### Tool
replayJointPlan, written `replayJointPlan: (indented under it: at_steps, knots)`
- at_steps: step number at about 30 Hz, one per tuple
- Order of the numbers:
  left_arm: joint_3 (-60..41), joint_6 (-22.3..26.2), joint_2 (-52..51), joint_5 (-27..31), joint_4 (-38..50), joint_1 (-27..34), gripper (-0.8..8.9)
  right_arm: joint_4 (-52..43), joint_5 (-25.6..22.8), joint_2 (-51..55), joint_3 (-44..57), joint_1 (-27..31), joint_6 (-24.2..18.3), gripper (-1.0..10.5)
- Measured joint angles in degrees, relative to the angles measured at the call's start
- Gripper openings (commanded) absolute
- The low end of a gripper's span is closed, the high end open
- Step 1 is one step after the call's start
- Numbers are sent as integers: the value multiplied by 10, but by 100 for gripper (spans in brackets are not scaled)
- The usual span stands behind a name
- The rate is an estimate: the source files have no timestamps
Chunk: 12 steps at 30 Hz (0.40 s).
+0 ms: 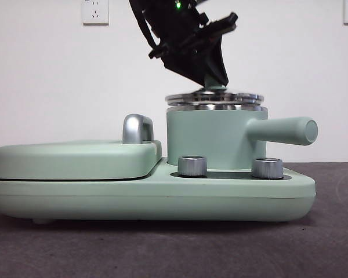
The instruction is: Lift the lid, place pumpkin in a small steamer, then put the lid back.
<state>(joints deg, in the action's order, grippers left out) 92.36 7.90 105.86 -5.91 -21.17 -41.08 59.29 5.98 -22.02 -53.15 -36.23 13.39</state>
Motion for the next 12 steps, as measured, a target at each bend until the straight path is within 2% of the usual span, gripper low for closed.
replayJointPlan:
  at_steps: [7,12]
  knots:
    - [0,0,6,-1,3,0,14,0,0,0,0,0,6,538]
    - [0,0,7,-31,-2,0,14,0,0,0,0,0,6,538]
